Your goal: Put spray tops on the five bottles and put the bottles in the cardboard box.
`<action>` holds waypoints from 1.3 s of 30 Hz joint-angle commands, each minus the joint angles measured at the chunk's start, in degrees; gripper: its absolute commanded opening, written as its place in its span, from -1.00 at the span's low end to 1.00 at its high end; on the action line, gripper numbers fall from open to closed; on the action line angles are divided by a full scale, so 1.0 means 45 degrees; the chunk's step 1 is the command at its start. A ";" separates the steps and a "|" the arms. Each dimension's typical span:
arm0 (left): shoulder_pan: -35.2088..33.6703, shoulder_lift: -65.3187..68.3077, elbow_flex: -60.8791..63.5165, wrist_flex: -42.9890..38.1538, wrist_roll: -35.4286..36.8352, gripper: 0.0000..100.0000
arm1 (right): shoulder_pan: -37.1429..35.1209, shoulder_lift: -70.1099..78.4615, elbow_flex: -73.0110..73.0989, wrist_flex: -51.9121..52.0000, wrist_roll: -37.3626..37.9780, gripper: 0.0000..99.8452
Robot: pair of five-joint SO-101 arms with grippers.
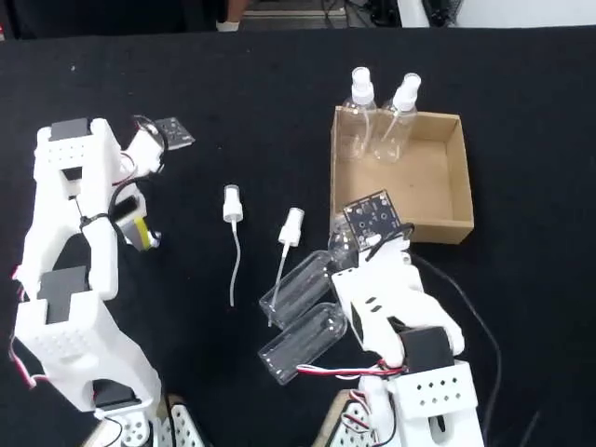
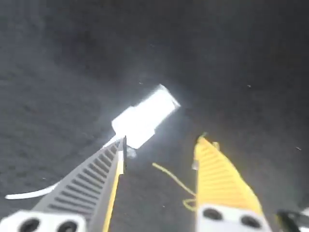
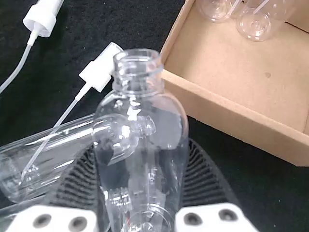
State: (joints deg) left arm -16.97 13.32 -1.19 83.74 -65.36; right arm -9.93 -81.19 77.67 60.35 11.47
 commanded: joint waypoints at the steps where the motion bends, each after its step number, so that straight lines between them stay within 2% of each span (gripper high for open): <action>1: -0.0029 -0.0195 -0.0225 -0.0703 0.0215 -0.45 | -0.0078 -0.0244 -0.0068 -0.0039 -0.0039 -0.98; 6: -0.0049 -0.0039 -0.0205 -0.1289 0.0254 -0.45 | -0.0078 -0.0244 -0.0068 -0.0020 -0.0020 -0.98; 16: -0.0049 0.1426 -0.0205 -0.1309 0.0234 -0.45 | -0.0059 -0.0244 -0.0068 -0.0020 0.0020 -0.98; 28: -0.0127 0.1582 -0.0088 -0.1778 0.0274 -0.46 | -0.0059 -0.0244 -0.0049 -0.0020 0.0020 -0.98; 30: -0.0166 0.1582 -0.0088 -0.1758 0.0274 -0.56 | -0.0059 -0.0244 -0.0049 -0.0020 0.0020 -0.98; 35: -0.0147 0.1582 -0.0068 -0.1778 0.0371 -0.96 | -0.0059 -0.0244 -0.0049 -0.0020 0.0020 -0.98; 39: -0.0107 0.1582 -0.0186 -0.1817 0.0391 -0.76 | -0.0059 -0.0244 -0.0049 -0.0020 0.0020 -0.98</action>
State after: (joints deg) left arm -16.88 20.70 -1.19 76.09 -64.66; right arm -9.93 -81.19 77.67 60.35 11.47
